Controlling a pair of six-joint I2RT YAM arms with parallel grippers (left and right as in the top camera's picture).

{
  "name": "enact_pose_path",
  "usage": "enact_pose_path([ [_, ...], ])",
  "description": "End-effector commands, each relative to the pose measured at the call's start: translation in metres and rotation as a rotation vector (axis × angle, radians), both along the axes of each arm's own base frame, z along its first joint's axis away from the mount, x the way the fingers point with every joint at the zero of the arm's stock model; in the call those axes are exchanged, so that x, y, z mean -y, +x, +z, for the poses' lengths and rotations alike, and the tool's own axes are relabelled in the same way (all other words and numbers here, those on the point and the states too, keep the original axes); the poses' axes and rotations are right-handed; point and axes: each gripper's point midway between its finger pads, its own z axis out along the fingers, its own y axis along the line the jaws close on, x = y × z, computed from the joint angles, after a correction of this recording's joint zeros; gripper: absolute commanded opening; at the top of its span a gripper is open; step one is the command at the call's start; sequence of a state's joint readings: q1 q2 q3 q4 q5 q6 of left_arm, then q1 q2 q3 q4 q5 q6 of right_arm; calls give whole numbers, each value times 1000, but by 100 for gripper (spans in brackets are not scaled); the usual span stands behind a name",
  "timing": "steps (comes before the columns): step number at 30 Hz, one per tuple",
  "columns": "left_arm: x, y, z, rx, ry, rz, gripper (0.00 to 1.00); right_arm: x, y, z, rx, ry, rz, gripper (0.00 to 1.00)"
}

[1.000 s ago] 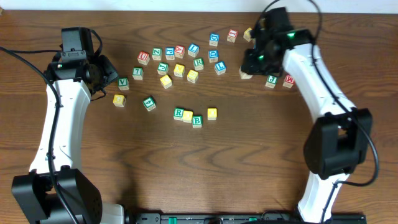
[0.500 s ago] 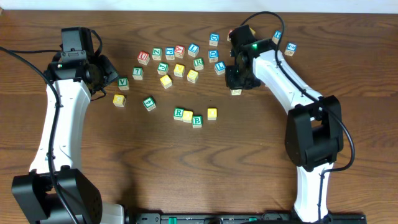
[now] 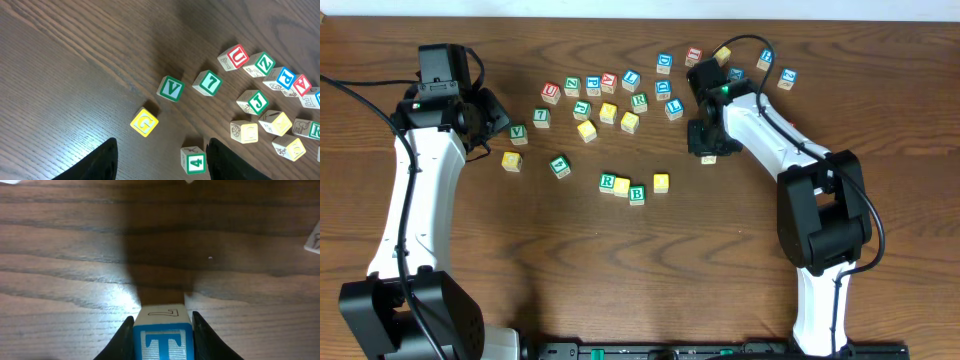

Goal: Spell out ROBOT
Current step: 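Carry the T block down toward the end of the word row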

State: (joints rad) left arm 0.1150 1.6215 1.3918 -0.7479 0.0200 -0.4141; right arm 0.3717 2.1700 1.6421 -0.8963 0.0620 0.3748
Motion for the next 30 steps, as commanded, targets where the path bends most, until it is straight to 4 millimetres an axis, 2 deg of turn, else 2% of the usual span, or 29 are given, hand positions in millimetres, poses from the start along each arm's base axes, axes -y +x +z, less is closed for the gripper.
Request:
enact_pose_path([
  [1, -2, 0, -4, -14, 16, -6, 56, 0, -2, -9, 0, -16, -16, 21],
  [8, -2, 0, -4, -14, 16, -6, 56, -1, 2, -8, 16, -9, -16, 24],
  [15, -2, 0, -4, -14, 16, -6, 56, -4, 1, -7, 13, 4, -12, 36],
  [18, -2, 0, -4, -14, 16, -7, 56, -6, 2, -2, 21, 14, -11, 38],
  [25, -2, 0, -4, -14, 16, -6, 56, -8, 13, 44, 96, 46, -7, 41],
  [28, -2, 0, -4, -14, 16, -7, 56, -22, 13, 62, 119, 97, 14, 41],
  [30, -2, 0, -4, -14, 16, -6, 56, -38, 8, 69, 118, 149, 43, 41],
])
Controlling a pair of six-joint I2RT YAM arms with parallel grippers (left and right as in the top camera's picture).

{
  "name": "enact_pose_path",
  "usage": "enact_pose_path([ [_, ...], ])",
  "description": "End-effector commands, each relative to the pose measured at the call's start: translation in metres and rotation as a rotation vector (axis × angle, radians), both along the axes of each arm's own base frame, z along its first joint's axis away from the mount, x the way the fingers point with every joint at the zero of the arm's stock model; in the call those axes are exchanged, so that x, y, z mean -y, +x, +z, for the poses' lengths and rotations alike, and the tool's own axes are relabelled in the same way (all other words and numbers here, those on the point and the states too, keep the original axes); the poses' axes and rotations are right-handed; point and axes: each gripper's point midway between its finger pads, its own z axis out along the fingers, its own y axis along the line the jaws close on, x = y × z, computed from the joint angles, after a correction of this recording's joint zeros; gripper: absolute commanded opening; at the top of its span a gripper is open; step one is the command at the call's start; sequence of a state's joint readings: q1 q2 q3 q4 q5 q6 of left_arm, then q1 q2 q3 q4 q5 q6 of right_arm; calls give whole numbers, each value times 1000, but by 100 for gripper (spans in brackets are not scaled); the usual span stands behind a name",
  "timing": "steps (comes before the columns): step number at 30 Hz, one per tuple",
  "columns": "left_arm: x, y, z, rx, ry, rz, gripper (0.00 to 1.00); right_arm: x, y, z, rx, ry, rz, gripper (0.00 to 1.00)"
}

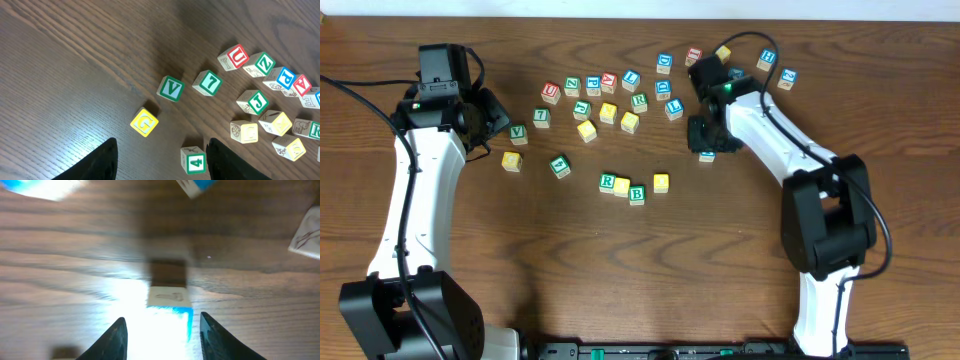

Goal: Spell out ROBOT
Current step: 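Carry the T block down toward the end of the word row, then set the T block right of the last O and open the right gripper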

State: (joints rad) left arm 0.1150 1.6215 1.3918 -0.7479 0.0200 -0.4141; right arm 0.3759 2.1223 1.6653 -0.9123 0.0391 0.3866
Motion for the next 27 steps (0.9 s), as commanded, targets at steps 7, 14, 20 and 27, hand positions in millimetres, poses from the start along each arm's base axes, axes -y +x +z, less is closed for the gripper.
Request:
enact_pose_path([
  [7, -2, 0, -4, -13, 16, -7, 56, -77, -23, 41, 34, 166, 153, 42],
  [14, -2, 0, -4, -13, 16, -6, 56, -99, -40, 24, 14, 109, 146, 44],
  [20, -2, 0, -4, -14, 16, -6, 56, -112, -56, 2, -40, 77, 159, 41],
  [27, -2, 0, -4, -14, 16, -6, 56, -103, -60, 0, -40, 7, 120, 41],
])
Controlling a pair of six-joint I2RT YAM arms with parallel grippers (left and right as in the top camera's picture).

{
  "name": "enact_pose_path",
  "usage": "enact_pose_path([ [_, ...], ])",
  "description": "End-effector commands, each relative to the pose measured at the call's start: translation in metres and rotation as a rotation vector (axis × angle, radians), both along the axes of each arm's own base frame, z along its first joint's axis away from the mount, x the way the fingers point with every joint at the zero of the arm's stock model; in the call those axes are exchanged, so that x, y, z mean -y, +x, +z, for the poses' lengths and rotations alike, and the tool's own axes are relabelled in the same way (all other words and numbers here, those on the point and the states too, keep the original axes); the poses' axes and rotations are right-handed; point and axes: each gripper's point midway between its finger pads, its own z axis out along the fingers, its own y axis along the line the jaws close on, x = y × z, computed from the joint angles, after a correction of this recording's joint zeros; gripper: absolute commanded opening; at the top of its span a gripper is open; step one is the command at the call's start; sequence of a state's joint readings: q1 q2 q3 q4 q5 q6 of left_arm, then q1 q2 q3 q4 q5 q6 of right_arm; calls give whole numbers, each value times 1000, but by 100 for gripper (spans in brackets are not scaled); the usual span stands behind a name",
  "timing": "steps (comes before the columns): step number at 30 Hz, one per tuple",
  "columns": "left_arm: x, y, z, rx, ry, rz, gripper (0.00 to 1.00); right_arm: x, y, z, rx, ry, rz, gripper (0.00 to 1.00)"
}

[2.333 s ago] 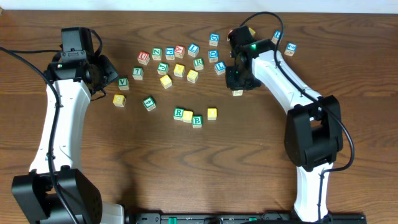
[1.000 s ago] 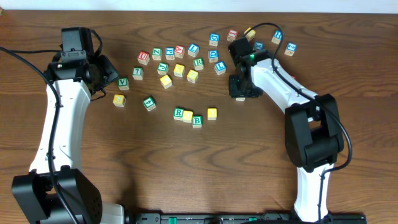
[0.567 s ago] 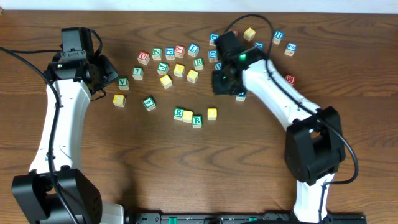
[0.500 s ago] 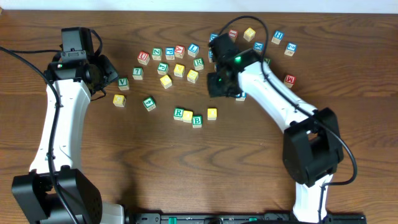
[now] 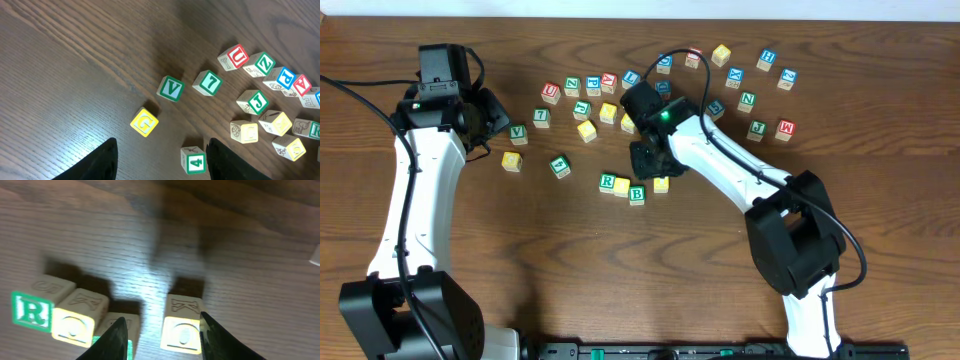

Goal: Spell out ROBOT
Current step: 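Set the T block right of the last O and open the right gripper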

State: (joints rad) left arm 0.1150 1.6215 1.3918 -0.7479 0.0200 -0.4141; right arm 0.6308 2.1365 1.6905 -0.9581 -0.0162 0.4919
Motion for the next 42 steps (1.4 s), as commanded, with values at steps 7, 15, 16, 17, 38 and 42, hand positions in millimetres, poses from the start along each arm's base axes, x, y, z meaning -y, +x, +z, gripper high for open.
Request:
enact_pose_path([
  [7, -2, 0, -4, -14, 16, -6, 56, 8, -1, -2, 10, -60, -52, 44],
  [15, -2, 0, -4, -14, 16, -6, 57, 12, -10, -11, -13, -78, -73, 43],
  [16, -2, 0, -4, -14, 16, -6, 56, 13, -11, -12, -15, -80, -72, 42],
  [17, -2, 0, -4, -14, 16, -6, 57, 14, -12, -14, -19, -83, -71, 42],
  [38, -2, 0, -4, -14, 16, -6, 56, 19, -8, -27, -5, -74, -95, 19],
  [42, -2, 0, -4, -14, 16, -6, 56, 24, 4, -26, 19, -55, -123, 18],
])
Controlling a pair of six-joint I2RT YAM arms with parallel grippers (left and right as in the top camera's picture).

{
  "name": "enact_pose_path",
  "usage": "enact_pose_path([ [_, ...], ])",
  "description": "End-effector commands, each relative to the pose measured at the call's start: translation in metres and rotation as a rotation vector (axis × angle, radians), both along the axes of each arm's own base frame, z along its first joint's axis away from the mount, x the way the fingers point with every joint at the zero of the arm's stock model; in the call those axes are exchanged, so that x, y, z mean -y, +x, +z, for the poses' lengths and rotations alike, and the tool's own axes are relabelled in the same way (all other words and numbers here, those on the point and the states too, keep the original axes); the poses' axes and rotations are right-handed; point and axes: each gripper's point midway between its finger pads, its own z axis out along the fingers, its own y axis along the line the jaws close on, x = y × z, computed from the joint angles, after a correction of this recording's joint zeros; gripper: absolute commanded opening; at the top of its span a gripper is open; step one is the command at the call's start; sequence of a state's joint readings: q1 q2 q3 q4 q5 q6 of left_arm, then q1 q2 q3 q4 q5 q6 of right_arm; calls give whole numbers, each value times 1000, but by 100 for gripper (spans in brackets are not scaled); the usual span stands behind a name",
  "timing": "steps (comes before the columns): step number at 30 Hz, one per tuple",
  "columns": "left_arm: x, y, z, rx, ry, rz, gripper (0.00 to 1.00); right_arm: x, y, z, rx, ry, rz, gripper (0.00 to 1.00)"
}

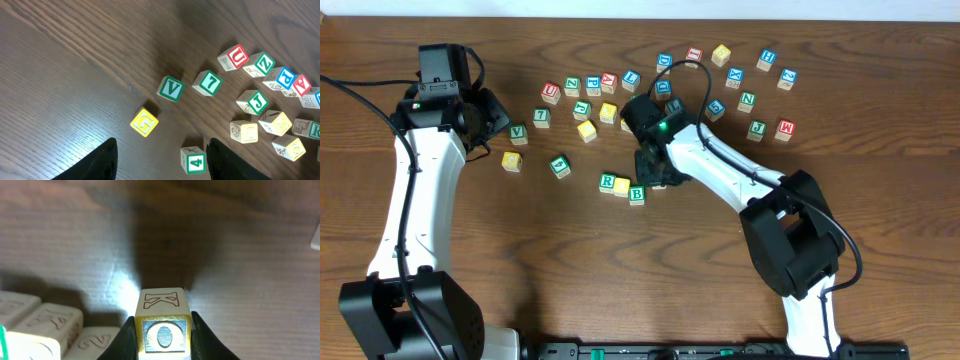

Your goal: Spell out ROBOT

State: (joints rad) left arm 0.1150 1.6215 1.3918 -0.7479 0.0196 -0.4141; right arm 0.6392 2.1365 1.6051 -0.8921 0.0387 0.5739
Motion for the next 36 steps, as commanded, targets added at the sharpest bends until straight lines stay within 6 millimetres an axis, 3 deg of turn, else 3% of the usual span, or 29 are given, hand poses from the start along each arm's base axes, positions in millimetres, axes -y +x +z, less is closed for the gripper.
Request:
enact_pose_path([
  [1, -2, 0, -4, -14, 16, -7, 56, 15, 12, -4, 16, -8, -49, 18],
  [9, -2, 0, -4, -14, 16, -7, 56, 38, 49, 1, 122, -19, -123, 19],
  [21, -2, 0, -4, -13, 16, -7, 56, 63, 56, 1, 136, -78, -181, 25],
  [32, -2, 0, -4, -14, 15, -7, 56, 68, 58, 1, 134, -78, -206, 26],
  [36, -2, 0, -4, -14, 16, -7, 56, 67, 58, 1, 134, -77, -205, 37],
])
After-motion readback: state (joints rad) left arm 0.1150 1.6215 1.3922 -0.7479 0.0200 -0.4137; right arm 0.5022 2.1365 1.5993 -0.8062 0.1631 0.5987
